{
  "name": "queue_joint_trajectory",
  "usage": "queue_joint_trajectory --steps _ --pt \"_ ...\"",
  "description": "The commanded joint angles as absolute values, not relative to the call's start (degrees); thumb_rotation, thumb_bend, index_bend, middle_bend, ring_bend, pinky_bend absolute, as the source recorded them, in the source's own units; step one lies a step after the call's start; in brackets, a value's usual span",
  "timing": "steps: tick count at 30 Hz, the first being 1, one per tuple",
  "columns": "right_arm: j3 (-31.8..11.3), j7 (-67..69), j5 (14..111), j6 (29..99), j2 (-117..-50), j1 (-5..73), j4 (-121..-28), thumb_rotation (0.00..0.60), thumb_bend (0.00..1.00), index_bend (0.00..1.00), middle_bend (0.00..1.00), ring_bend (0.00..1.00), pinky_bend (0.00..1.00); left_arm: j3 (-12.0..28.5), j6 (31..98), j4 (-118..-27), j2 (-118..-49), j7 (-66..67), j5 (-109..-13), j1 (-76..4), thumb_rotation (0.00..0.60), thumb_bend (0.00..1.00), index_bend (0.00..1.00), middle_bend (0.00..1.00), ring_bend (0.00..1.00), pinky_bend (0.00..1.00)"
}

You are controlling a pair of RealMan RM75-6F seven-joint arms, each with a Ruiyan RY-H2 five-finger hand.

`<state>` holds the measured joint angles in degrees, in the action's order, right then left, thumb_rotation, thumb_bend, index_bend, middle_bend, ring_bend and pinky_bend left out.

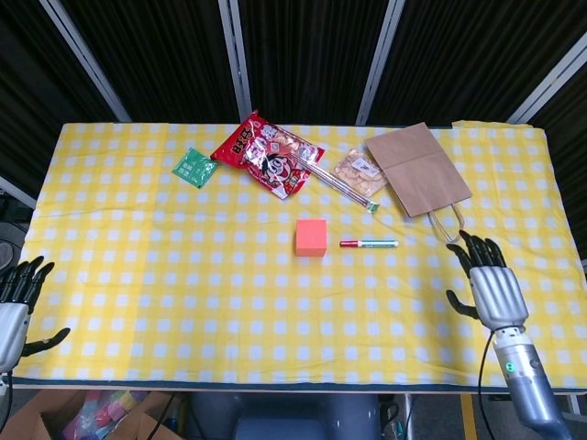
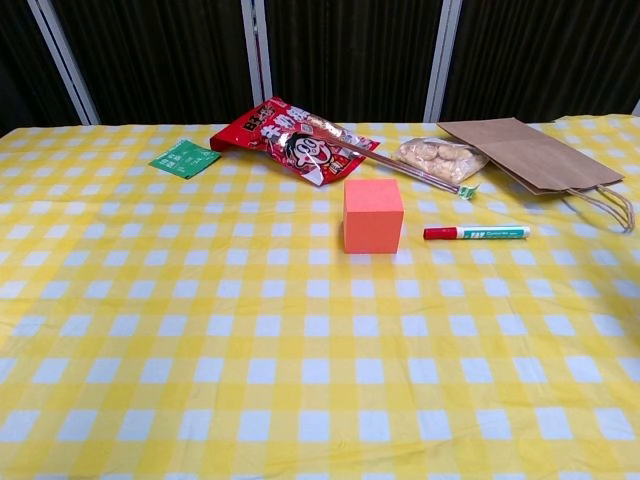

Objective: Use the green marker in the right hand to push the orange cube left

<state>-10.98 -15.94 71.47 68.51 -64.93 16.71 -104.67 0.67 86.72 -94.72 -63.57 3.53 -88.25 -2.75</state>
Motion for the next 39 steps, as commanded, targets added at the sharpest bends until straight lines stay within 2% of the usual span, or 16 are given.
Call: queue_joint_trajectory --steps 1,4,5,12,30,39 --pt "-14.07 -21.23 65.18 63.82 -68.12 22.06 -103.53 0.6 0.39 0.25 0.06 0.0 0.0 0.63 86.35 -94.94 -63.35 3.31 -88.03 -2.88 0.6 0.0 0.0 0.0 0.0 0.0" --pt "-15.53 -25.35 59.62 60.6 -71.82 26.6 -100.03 0.6 0.39 0.28 0.08 0.0 0.0 0.41 85.66 -95.32 -62.94 2.91 -87.77 -3.01 0.6 0.0 0.0 0.0 0.0 0.0" --pt "-16.24 -27.76 55.97 57.88 -74.83 29.8 -96.23 0.6 0.39 0.29 0.08 0.0 0.0 0.38 84.92 -95.56 -62.72 2.61 -87.37 -3.24 0.6 0.0 0.0 0.0 0.0 0.0" --pt "-16.94 -32.59 48.27 55.52 -81.44 36.12 -87.81 0.6 0.36 0.36 0.14 0.0 0.0 0.5 83.0 -96.18 -61.97 1.93 -85.96 -3.9 0.6 0.0 0.0 0.0 0.0 0.0" --pt "-16.98 -32.36 41.73 51.51 -91.1 43.71 -72.92 0.6 0.35 0.38 0.16 0.0 0.0 0.16 81.15 -97.17 -61.06 1.38 -85.24 -4.61 0.6 0.0 0.0 0.0 0.0 0.0" --pt "-16.51 -32.52 39.34 49.57 -94.36 46.28 -68.5 0.6 0.35 0.38 0.16 0.0 0.0 0.21 80.4 -97.43 -60.9 1.05 -84.71 -4.99 0.6 0.0 0.0 0.0 0.0 0.0"
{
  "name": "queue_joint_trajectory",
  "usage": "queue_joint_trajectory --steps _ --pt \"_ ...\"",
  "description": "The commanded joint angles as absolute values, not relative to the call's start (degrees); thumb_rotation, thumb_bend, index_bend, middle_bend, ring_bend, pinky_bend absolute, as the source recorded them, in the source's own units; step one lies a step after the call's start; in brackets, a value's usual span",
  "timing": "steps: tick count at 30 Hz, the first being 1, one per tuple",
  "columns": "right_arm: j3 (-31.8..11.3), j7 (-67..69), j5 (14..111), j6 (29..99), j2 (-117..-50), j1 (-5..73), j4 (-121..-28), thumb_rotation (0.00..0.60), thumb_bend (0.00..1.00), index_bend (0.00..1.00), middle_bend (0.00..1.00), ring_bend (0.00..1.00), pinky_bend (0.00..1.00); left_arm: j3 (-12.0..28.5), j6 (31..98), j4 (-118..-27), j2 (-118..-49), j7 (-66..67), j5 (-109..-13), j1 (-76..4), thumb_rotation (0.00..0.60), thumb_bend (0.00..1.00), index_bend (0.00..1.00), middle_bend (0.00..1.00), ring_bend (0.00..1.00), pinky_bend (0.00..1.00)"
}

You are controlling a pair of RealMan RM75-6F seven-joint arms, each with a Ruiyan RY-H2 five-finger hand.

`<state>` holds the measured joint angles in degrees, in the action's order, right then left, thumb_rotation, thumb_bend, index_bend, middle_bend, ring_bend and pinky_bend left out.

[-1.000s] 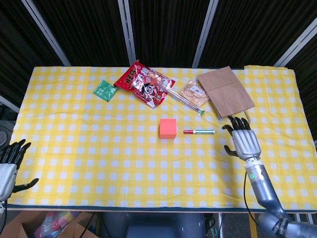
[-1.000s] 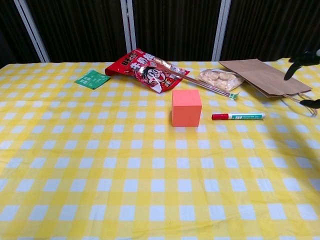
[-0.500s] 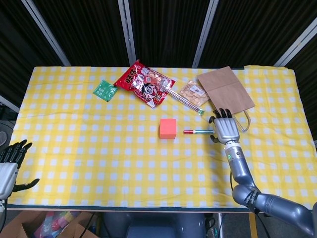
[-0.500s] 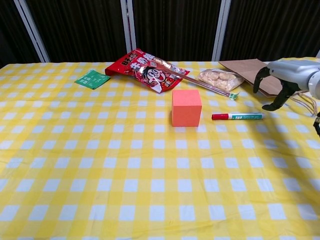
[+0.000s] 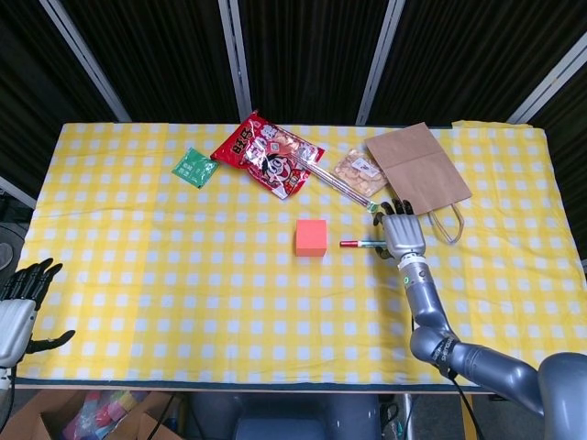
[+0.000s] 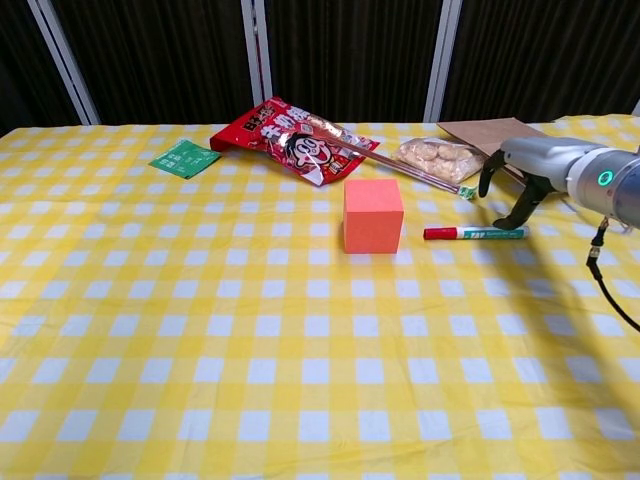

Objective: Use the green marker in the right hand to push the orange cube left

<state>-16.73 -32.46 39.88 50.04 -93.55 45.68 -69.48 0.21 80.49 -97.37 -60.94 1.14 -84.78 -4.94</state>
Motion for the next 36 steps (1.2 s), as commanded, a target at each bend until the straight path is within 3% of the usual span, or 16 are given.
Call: queue_joint_trajectory --steps 1,14,25,36 --pt "-16.41 -32.55 39.14 49.43 -94.68 46.48 -68.06 0.6 0.35 0.38 0.16 0.0 0.0 0.22 80.39 -97.45 -60.86 1.02 -84.68 -5.01 0.6 0.0 0.0 0.0 0.0 0.0" --pt "-15.64 -31.58 37.27 47.31 -98.19 48.08 -62.16 0.6 0.35 0.43 0.18 0.0 0.0 0.16 79.89 -97.73 -60.67 0.66 -84.21 -5.23 0.6 0.0 0.0 0.0 0.0 0.0" --pt "-15.11 -30.45 37.67 46.65 -99.31 48.24 -60.68 0.6 0.35 0.58 0.23 0.0 0.0 0.17 79.49 -97.89 -60.63 0.59 -83.88 -5.44 0.6 0.0 0.0 0.0 0.0 0.0" --pt "-15.14 -28.93 39.35 48.14 -99.13 47.7 -62.22 0.6 0.44 0.64 0.26 0.01 0.0 0.09 79.58 -98.0 -60.51 0.2 -83.99 -5.44 0.6 0.0 0.0 0.0 0.0 0.0"
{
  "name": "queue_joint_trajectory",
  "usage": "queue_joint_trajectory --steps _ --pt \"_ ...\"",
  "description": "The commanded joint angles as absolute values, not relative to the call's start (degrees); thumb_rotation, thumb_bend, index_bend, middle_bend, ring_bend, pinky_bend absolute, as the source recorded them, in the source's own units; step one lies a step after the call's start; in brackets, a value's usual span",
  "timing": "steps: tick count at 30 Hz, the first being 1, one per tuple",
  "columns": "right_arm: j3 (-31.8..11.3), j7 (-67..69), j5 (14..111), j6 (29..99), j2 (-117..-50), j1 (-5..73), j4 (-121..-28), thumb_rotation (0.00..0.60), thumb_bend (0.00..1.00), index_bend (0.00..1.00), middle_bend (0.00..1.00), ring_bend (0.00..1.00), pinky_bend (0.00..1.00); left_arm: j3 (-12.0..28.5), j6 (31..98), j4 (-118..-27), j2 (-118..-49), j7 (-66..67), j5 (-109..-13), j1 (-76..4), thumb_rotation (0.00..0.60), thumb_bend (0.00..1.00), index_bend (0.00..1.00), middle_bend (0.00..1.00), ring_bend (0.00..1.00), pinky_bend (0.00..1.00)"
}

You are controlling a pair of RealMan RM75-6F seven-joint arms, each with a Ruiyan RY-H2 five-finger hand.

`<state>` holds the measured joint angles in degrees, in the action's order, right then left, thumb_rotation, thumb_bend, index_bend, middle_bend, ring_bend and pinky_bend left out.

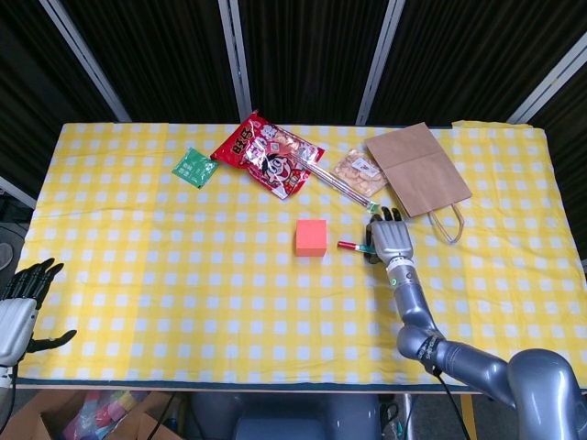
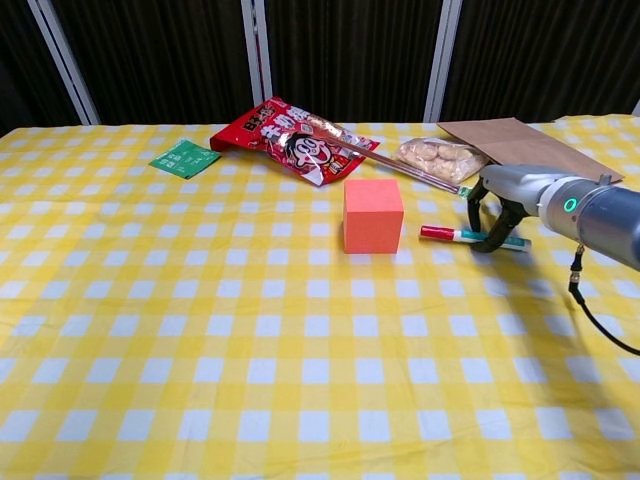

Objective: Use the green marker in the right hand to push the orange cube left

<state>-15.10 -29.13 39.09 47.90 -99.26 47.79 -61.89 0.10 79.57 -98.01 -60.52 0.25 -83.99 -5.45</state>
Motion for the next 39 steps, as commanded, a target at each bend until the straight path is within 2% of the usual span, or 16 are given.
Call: queue_joint_trajectory --steps 1,9,20,27,33,39 --pt "-15.19 -28.75 39.65 48.34 -99.03 47.67 -62.5 0.6 0.45 0.64 0.26 0.01 0.0 0.08 79.59 -97.99 -60.5 0.14 -84.01 -5.44 0.6 0.0 0.0 0.0 0.0 0.0" --pt "-15.75 -27.96 41.49 50.19 -97.36 47.38 -65.28 0.6 0.47 0.65 0.26 0.01 0.0 0.07 79.62 -98.05 -60.43 -0.14 -84.01 -5.45 0.6 0.0 0.0 0.0 0.0 0.0" --pt "-17.87 -31.14 40.57 54.76 -89.42 47.0 -73.53 0.6 0.47 0.65 0.26 0.01 0.0 0.06 79.51 -98.3 -60.29 -0.48 -83.83 -5.48 0.6 0.0 0.0 0.0 0.0 0.0" --pt "-17.53 -32.54 39.61 56.07 -87.18 46.75 -76.75 0.6 0.47 0.65 0.26 0.01 0.0 0.05 79.57 -98.38 -60.3 -0.42 -83.88 -5.5 0.6 0.0 0.0 0.0 0.0 0.0" --pt "-13.82 -34.22 43.27 57.11 -88.95 46.57 -75.03 0.6 0.47 0.65 0.26 0.01 0.0 -0.03 79.59 -98.53 -60.29 -0.46 -83.96 -5.48 0.6 0.0 0.0 0.0 0.0 0.0" --pt "-12.0 -34.59 45.72 56.9 -92.54 47.02 -71.67 0.6 0.47 0.65 0.26 0.01 0.0 0.01 79.64 -98.57 -60.33 -0.52 -84.04 -5.53 0.6 0.0 0.0 0.0 0.0 0.0"
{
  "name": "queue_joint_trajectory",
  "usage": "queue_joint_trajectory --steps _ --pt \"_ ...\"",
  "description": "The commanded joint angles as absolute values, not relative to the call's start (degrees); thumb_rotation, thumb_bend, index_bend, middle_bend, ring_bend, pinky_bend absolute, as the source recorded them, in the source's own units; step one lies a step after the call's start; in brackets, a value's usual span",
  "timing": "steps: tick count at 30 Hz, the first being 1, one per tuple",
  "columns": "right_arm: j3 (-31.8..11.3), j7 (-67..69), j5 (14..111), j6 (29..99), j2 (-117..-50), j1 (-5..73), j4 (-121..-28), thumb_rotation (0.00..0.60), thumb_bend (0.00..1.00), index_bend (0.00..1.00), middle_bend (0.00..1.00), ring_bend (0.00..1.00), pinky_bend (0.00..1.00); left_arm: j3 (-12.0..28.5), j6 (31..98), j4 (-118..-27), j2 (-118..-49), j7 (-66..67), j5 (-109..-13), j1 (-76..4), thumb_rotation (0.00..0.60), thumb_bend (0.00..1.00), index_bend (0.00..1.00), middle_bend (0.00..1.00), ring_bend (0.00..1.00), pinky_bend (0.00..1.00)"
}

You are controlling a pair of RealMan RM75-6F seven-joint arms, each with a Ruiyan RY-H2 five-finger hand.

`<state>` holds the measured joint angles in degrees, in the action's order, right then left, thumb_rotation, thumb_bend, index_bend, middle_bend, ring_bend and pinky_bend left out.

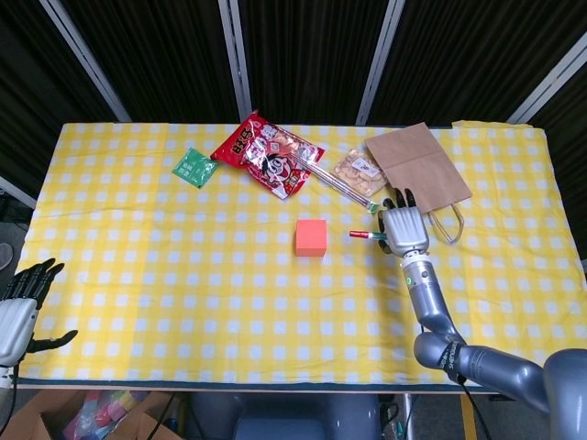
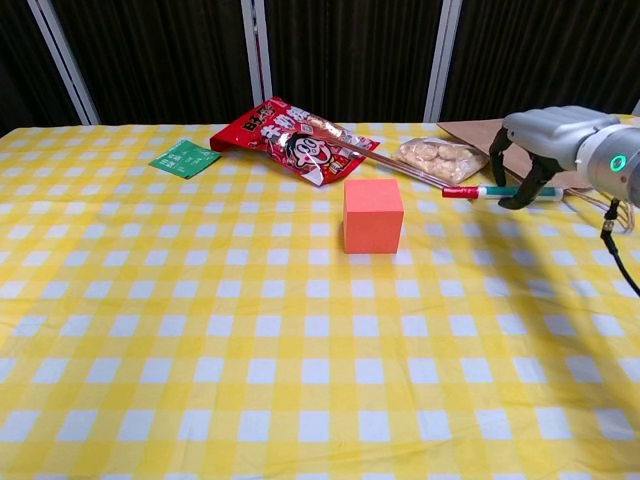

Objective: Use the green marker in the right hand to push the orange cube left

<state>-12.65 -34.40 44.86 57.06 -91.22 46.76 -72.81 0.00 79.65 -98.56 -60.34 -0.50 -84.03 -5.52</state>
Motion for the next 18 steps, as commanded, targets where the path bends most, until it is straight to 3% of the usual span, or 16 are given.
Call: queue_joint_trajectory --steps 1,18 --pt "-11.91 -34.57 46.01 56.78 -93.21 47.18 -71.13 0.6 0.47 0.65 0.26 0.01 0.0 0.01 79.63 -98.59 -60.32 -0.58 -84.05 -5.54 0.6 0.0 0.0 0.0 0.0 0.0" --pt "-14.86 -33.78 47.58 54.9 -102.38 51.17 -62.86 0.6 0.47 0.65 0.26 0.02 0.0 -0.43 78.4 -98.99 -59.61 -2.34 -84.28 -5.96 0.6 0.0 0.0 0.0 0.0 0.0"
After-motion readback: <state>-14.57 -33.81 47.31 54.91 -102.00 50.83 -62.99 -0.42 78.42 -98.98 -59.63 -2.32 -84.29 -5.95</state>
